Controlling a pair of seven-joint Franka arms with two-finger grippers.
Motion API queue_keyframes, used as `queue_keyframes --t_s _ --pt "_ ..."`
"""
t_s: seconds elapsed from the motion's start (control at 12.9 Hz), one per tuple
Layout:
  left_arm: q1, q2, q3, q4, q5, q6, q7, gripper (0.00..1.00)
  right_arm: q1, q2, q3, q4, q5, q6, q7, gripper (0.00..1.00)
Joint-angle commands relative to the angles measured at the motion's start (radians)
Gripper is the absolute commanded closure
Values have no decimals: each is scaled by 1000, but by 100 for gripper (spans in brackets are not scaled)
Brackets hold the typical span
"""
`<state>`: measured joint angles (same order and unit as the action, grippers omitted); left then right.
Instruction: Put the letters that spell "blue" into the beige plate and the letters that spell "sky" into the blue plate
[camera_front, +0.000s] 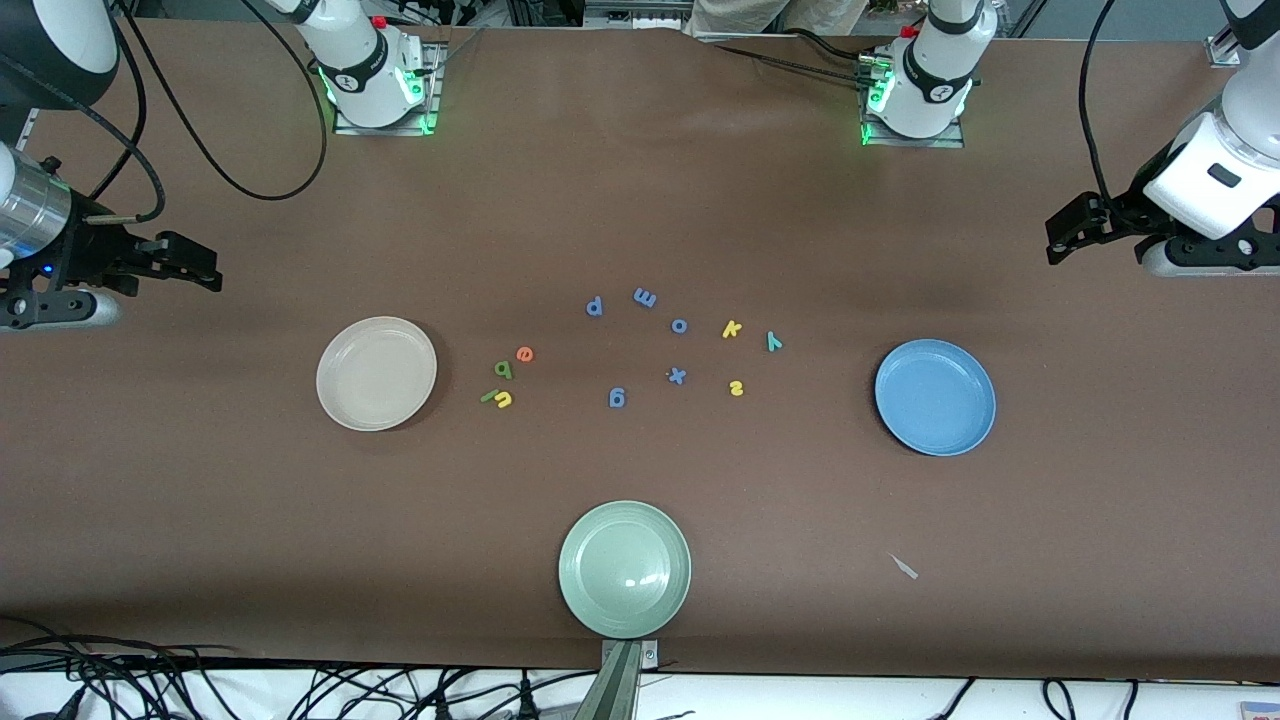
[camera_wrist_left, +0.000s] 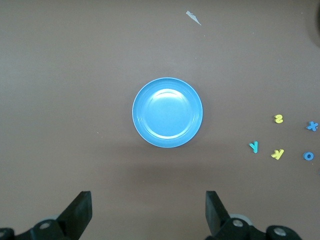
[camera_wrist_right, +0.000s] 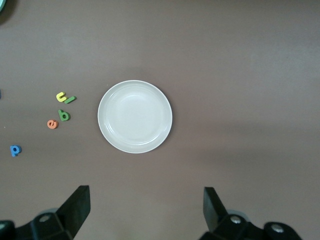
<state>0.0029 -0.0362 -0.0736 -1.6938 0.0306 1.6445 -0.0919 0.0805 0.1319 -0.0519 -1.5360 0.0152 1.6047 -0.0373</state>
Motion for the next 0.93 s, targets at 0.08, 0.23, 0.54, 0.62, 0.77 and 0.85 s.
queue_keyframes --t_s 0.08,0.23,0.54,0.62,0.77,0.85 --pt "5 -5 -6 13 18 -17 -3 0 -2 -20 1 11 -12 -20 5 0" --pt "5 -5 -6 13 20 -17 -2 0 -2 -23 1 11 -12 -26 0 0" --pt "5 -7 -6 13 18 -17 -2 0 -4 -34 1 10 -12 -54 -3 0" --pt "5 -7 -6 13 20 -17 -2 0 -4 -37 1 10 -12 -58 -4 0" --pt "5 -7 -6 13 18 -17 -3 0 -4 -38 1 10 -11 -63 -4 0" --pt "5 -7 -6 13 18 -18 -3 0 -4 -38 1 10 -11 -63 -4 0"
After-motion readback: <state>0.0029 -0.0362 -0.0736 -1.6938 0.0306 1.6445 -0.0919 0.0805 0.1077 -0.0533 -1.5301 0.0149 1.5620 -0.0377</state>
